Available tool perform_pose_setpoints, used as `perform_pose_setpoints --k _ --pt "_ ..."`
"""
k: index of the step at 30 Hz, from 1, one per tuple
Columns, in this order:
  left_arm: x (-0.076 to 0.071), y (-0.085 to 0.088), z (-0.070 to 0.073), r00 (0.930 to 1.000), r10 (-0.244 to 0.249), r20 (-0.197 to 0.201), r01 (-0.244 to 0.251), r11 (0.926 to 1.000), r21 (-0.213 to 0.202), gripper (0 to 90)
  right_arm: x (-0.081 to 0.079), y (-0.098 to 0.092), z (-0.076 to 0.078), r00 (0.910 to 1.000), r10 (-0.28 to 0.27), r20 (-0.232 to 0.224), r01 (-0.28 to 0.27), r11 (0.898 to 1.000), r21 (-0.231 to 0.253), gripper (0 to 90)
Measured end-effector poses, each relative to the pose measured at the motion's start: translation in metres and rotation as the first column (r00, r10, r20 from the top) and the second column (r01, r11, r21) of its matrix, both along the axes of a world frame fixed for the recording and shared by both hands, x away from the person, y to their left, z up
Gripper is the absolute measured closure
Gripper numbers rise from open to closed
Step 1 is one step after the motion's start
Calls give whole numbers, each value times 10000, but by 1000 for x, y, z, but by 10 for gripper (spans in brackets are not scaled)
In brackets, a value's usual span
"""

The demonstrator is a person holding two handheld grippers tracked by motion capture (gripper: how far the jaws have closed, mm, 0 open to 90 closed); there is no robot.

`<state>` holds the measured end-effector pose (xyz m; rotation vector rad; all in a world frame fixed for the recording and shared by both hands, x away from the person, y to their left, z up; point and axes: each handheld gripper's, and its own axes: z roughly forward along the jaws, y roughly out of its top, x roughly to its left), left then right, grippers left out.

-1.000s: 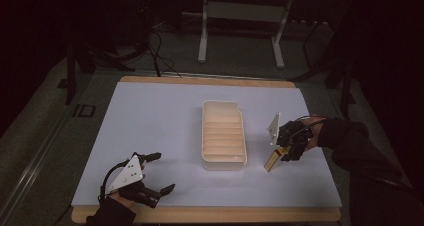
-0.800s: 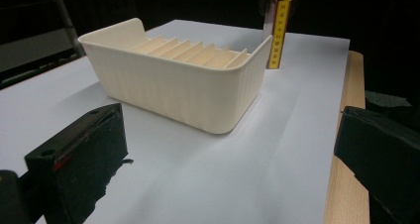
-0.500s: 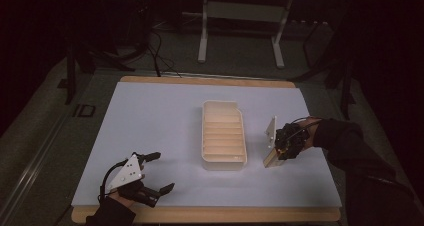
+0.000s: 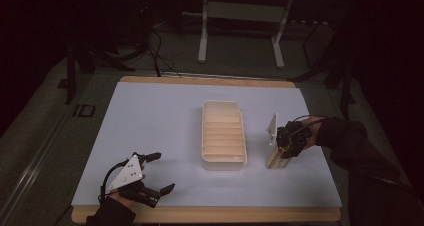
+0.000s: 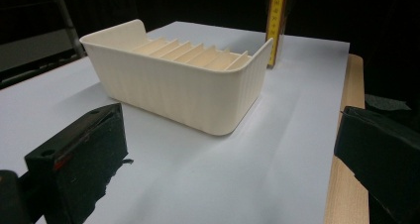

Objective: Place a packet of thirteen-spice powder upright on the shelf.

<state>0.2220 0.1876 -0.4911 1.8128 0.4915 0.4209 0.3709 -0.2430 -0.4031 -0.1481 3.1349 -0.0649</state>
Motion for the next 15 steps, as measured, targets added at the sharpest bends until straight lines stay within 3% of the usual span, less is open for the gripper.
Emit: perform_pose_setpoints --k 15 --pt "0 -1 0 10000 -28 3 28 10000 67 0 -4 -1 38 9988 -388 305 370 9976 582 675"
